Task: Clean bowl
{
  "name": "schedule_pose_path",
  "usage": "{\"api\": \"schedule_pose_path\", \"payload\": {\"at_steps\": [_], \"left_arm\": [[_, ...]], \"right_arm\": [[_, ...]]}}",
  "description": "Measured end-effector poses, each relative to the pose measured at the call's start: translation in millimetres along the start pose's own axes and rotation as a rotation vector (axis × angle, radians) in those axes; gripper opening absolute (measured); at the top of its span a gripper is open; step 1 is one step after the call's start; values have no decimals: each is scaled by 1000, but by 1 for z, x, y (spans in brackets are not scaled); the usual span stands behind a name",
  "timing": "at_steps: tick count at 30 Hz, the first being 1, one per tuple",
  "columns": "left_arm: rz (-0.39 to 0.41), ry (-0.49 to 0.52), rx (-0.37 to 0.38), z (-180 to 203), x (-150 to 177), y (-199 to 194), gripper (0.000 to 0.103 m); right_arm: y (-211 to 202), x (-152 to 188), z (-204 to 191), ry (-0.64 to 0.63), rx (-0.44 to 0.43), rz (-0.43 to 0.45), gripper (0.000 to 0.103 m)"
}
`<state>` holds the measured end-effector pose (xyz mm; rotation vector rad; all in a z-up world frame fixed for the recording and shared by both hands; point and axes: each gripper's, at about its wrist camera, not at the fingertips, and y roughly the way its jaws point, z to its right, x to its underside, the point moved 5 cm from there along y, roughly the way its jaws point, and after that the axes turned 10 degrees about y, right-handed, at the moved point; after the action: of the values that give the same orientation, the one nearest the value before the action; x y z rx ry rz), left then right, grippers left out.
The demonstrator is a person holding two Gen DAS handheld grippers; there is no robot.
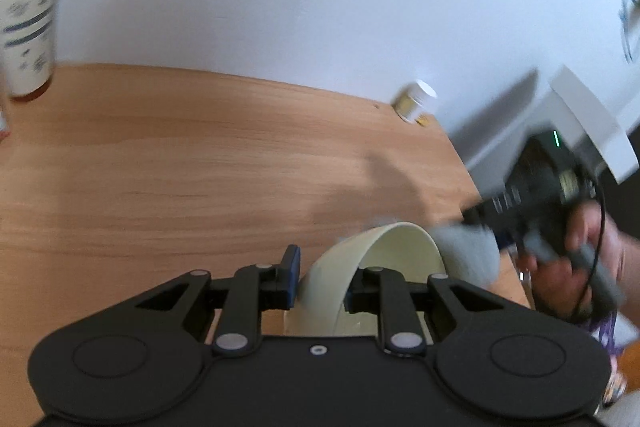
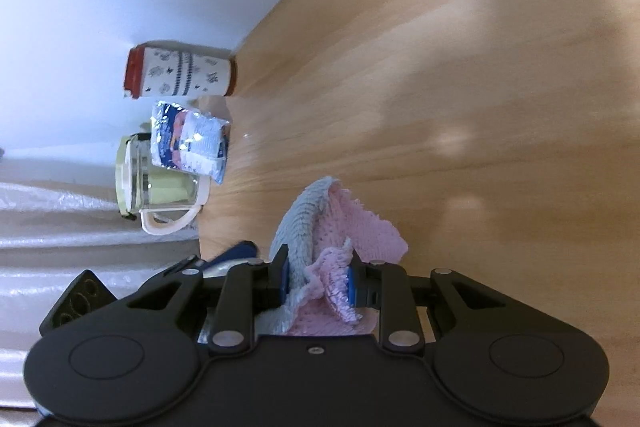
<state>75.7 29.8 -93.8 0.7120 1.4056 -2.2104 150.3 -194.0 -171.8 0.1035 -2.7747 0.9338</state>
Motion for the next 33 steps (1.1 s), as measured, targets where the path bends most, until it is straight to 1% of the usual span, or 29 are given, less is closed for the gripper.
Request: {"api": "schedule_pose_path", "payload": {"at_steps": [4, 7, 10, 13, 15, 20, 24, 27, 28, 31, 33], "left_arm": [[11, -44, -2, -6, -1, 0, 19], [20, -101, 8, -10, -3, 3, 19], [27, -130, 26, -11, -3, 3, 19], [24, -123, 42, -7, -3, 4, 19], [17, -129, 50, -4, -3, 6, 18], [20, -181, 62, -5, -2, 9, 19], [22, -234, 57, -12, 2, 10, 19], [29, -289, 51, -21, 5, 10, 19], [32, -306, 49, -24, 5, 9, 19], [30, -287, 28, -27, 5, 10, 19], [25, -273, 22, -27, 5, 12, 19]], "right_arm": [[1, 14, 19, 55, -39, 6, 29], [-2, 23, 28, 114, -103, 64, 29], [-7, 24, 29, 146, -143, 109, 29], [-15, 21, 23, 157, -176, 159, 29], [-20, 17, 18, 154, -188, 175, 29], [-24, 11, 8, 139, -192, 194, 29], [-24, 12, 11, 151, -198, 198, 29], [-21, 19, 21, 182, -204, 206, 29], [-20, 23, 26, 198, -198, 208, 29], [-17, 32, 33, 198, -171, 195, 29], [-18, 39, 31, 136, -102, 202, 29]]}}
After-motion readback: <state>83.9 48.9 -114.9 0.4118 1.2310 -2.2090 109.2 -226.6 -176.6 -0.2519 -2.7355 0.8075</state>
